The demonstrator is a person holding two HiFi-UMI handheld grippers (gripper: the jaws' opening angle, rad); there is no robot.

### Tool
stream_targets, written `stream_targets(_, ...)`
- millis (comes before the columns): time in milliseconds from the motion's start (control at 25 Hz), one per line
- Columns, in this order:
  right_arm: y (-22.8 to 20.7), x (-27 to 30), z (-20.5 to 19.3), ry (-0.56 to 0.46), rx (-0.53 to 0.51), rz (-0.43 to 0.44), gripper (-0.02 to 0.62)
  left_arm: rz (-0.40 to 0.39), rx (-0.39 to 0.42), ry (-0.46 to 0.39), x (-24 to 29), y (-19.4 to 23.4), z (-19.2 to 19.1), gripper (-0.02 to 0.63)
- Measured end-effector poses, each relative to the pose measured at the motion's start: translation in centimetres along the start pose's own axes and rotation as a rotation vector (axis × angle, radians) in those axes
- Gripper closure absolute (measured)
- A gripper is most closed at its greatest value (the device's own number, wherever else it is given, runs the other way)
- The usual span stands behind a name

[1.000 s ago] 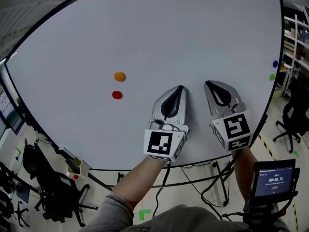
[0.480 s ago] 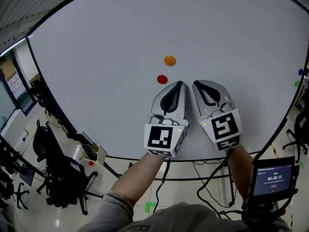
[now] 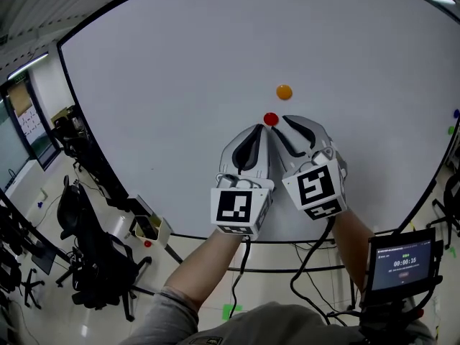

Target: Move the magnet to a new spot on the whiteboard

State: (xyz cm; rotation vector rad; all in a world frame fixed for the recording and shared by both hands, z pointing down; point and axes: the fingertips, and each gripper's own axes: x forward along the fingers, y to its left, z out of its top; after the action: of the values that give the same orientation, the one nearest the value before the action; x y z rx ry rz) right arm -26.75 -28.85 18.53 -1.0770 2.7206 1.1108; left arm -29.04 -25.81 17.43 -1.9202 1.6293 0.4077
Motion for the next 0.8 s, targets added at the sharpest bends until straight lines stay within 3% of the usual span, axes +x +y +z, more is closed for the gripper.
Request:
stream_targets(240, -0.4, 0.8, 0.1, 0.042, -0.103, -0.046, 0.433, 0.007, 0.0, 0.002, -0.1, 0.3, 0.6, 0.609)
stream_targets(400, -1.0, 1.2, 0.0, 0.081, -0.201, -0.111, 0.462, -0.009, -0.024, 0.031, 0.0, 0.3, 0.5, 0.609)
stream_targets(800, -1.3, 0.2, -1.3, 0.11, -0.171, -0.139, 0.466, -0.079, -0.044, 0.011, 0.3, -1.2, -0.6, 0.609)
